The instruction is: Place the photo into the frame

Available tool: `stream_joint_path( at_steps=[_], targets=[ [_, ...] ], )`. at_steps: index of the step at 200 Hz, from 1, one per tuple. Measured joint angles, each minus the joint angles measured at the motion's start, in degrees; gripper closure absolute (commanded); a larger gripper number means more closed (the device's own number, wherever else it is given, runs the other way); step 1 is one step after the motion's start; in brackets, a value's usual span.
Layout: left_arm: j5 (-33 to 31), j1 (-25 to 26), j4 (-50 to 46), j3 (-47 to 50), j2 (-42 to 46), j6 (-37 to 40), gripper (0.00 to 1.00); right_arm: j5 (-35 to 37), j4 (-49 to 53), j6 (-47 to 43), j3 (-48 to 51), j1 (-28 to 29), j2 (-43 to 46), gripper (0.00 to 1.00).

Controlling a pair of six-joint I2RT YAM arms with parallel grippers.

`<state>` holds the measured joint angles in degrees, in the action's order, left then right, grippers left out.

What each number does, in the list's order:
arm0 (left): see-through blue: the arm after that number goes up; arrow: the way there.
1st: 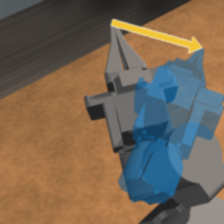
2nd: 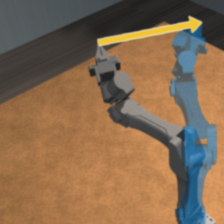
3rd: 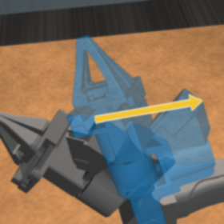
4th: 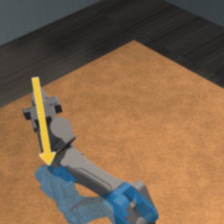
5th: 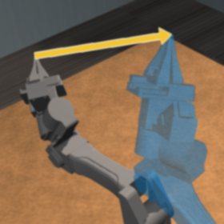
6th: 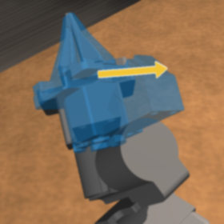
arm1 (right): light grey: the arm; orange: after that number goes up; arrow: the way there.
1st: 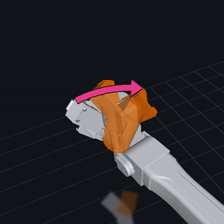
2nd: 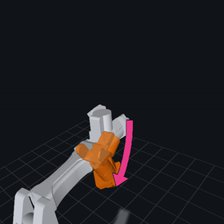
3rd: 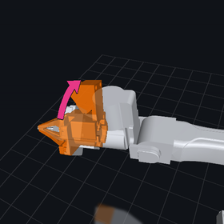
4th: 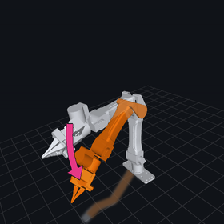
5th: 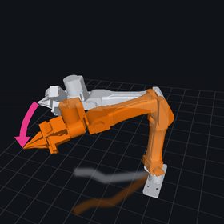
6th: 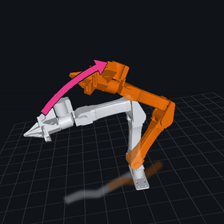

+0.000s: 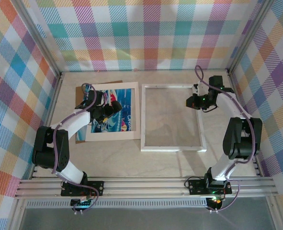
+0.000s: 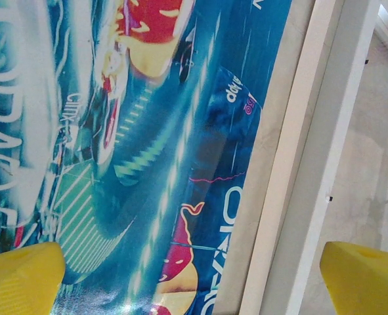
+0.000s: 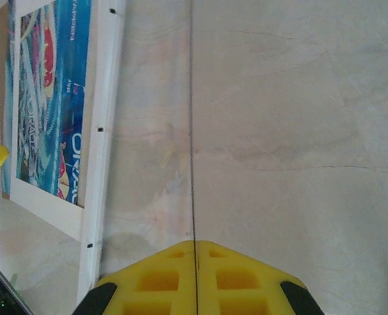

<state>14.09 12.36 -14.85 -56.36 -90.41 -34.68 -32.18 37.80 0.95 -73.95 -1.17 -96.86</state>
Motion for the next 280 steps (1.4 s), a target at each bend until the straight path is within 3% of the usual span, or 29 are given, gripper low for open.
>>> stream_joint_path(
  at_steps=[51, 97, 135, 157, 219, 231, 252, 280],
  targets=[
    [0.02, 0.0, -0.02, -0.02, -0.28, 0.0, 0.0, -1.16, -0.48, 0.35, 0.04, 0.0, -1.27, 0.98],
    [0.0, 0.11, -0.02, -0.02, -0.28, 0.0, 0.0, -0.98, -1.75, 2.78, 0.04, -0.07, -2.36, 0.7],
    [-0.02, 0.35, 0.0, -0.02, -0.28, 0.0, 0.0, 1.4, -1.95, 5.11, 0.04, -0.07, -2.36, 0.38],
    [0.0, 0.37, -0.02, -0.02, -0.28, 0.0, 0.0, 3.76, -1.6, 6.19, 0.02, -0.07, -2.34, 0.3],
    [0.02, 0.37, 0.0, 0.0, -0.28, -0.02, 0.0, 22.91, 2.64, 10.21, -1.57, -0.04, -2.29, 0.11],
    [0.04, 0.42, 0.02, 0.0, -0.28, -0.04, 0.0, 27.54, 3.43, 11.06, -1.62, -0.04, -2.01, 0.0],
    [0.04, 1.14, 0.04, 0.0, -0.28, -0.09, 0.0, 35.01, 4.59, 12.46, -1.62, -0.04, -0.39, 0.01],
    [0.04, 3.63, 0.26, 0.07, -0.28, -0.57, 0.0, 39.82, 4.79, 13.49, -1.62, -0.04, 3.04, 0.01]
  ],
)
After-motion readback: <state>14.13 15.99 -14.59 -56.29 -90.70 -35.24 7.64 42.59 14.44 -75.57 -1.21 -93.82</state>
